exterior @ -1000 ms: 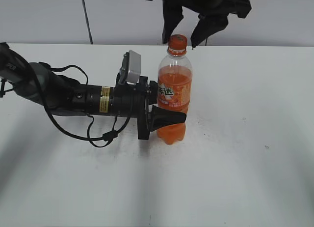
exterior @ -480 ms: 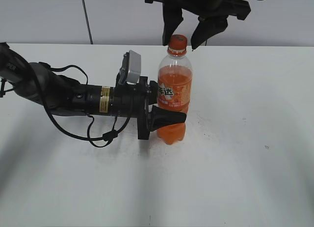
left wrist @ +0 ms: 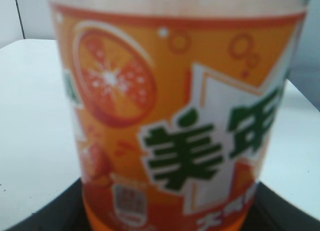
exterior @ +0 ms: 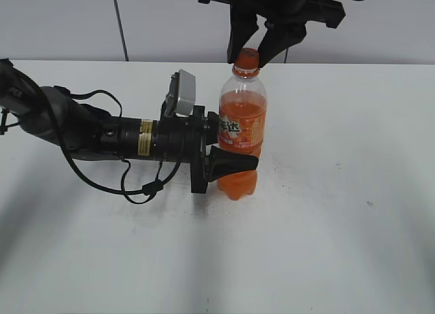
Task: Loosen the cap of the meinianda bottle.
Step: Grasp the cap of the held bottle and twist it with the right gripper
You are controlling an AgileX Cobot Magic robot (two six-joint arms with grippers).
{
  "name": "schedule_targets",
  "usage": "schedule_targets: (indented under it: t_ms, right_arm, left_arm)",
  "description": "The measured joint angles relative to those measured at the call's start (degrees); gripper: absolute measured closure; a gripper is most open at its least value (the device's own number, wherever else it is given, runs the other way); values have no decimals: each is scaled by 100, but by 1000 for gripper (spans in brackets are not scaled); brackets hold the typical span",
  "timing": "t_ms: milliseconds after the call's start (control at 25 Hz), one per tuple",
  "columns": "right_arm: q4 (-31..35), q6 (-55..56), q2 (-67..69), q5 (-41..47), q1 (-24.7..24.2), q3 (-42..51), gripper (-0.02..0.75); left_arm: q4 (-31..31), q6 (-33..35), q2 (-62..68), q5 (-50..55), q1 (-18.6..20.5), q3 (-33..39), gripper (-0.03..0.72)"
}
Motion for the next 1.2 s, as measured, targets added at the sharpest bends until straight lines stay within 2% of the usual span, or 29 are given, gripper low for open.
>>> schedule_targets:
  t_ms: [240,800,1200]
  right_arm:
    - [0,-400,0,-6,0,0,456]
    - [88,-5235,0,-17,0,0,458]
    - [51,-6880,-11,-2,0,0,459]
  left_arm:
    - [0,0,0,0,0,0,283]
    - [23,-10,0,0,0,0,283]
    - [98,-15,0,0,6,-13,283]
